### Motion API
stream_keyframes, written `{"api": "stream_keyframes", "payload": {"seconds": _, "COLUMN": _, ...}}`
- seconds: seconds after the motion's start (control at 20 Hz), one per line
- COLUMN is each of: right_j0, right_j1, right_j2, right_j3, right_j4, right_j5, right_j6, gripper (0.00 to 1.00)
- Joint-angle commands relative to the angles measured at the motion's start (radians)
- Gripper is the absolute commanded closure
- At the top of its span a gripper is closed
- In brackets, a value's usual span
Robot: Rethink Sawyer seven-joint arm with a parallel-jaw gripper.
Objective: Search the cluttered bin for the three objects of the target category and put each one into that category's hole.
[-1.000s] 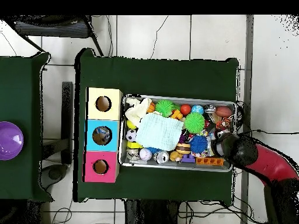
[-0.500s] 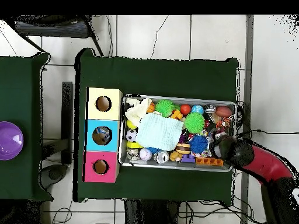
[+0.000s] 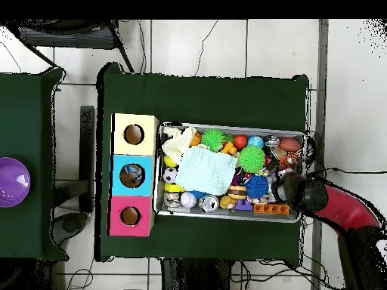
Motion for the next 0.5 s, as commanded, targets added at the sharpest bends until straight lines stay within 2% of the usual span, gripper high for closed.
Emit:
{"api": "stream_keyframes", "payload": {"seconds": 0.05, "right_j0": -0.043, "right_j1": 0.032, "right_j2": 0.012, "right_j3": -0.075, "right_j4": -0.110, "right_j5": -0.001, "right_j6": -0.167, "gripper": 0.00}}
{"api": "stream_keyframes", "payload": {"seconds": 0.5, "right_j0": -0.087, "right_j1": 0.038, "right_j2": 0.032, "right_j3": -0.087, "right_j4": -0.137, "right_j5": 0.079, "right_j6": -0.223, "gripper": 0.00}}
